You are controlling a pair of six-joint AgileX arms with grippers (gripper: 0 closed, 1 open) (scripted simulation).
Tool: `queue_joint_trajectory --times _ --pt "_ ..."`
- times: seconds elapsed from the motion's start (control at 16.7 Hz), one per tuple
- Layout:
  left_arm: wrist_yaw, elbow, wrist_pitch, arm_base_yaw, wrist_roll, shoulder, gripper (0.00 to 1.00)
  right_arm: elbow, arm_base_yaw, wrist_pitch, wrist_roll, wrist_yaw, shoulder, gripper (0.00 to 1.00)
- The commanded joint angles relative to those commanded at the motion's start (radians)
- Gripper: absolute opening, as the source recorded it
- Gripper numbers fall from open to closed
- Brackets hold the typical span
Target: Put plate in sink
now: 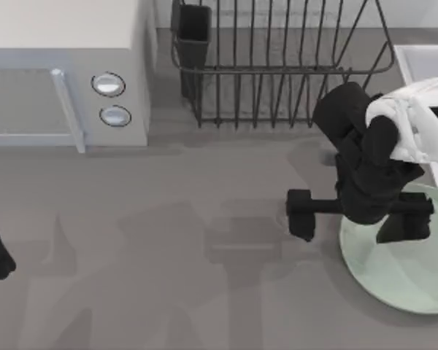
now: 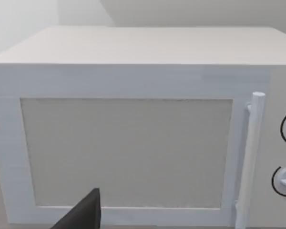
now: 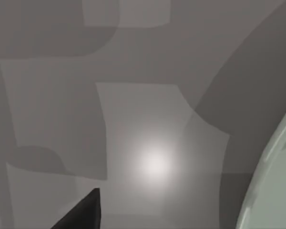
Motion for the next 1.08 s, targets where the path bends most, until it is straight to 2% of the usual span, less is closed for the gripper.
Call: queue_joint_trajectory --times 0.12,0.9,1.08 --pt "0.0 0.0 0.0 0.0 0.0 0.0 1.0 0.0 0.0 0.0 0.0 0.0 0.0 1.0" --pt "0.0 0.0 0.0 0.0 0.0 0.0 1.0 0.0 0.0 0.0 0.0 0.0 0.0 0.02" --pt "0.0 0.0 0.0 0.0 0.0 0.0 1.0 0.0 0.0 0.0 0.0 0.0 0.0 0.0"
